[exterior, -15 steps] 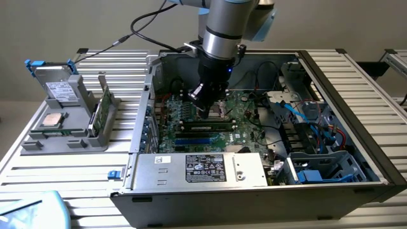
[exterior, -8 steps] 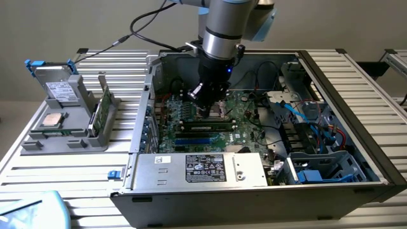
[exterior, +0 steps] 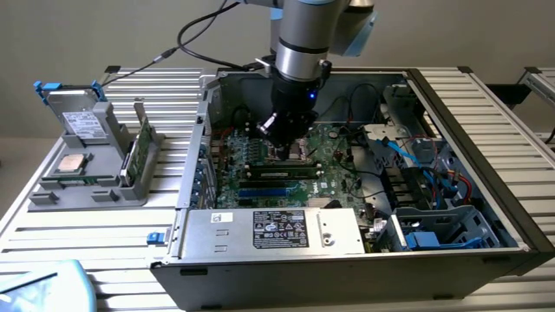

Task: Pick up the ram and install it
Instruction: 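Press down the ram until it locks into place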

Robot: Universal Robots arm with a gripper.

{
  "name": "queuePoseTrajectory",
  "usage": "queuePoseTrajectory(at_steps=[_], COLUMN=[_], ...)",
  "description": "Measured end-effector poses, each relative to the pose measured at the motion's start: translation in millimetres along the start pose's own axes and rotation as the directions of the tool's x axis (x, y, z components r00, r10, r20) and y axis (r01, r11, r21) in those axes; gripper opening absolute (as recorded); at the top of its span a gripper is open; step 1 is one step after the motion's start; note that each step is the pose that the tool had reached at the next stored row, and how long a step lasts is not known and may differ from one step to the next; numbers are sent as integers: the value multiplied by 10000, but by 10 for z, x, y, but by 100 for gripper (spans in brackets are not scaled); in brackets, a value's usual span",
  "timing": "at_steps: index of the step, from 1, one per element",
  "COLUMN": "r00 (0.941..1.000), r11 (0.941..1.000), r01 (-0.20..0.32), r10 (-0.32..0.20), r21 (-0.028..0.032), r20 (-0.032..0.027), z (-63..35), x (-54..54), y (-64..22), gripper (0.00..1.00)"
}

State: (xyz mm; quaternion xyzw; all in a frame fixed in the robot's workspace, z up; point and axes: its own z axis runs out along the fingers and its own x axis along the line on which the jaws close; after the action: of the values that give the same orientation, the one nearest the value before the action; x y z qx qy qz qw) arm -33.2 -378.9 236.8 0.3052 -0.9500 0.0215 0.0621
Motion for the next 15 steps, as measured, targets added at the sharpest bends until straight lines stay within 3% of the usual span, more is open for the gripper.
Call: queuePoseTrajectory(at_steps=[4,9,11,15], r00=[9992,9955,9932,9872], r11=[9993,9963,9944,9892], r01=[-359,-825,-1025,-1440], r10=[357,813,1008,1416], r21=[98,226,259,288], r20=[195,486,585,730], z=[-1,-5,-6,-8], x=[-1,-3,-4,-5], y=[1,6,7,8], gripper=[10,10,10,10])
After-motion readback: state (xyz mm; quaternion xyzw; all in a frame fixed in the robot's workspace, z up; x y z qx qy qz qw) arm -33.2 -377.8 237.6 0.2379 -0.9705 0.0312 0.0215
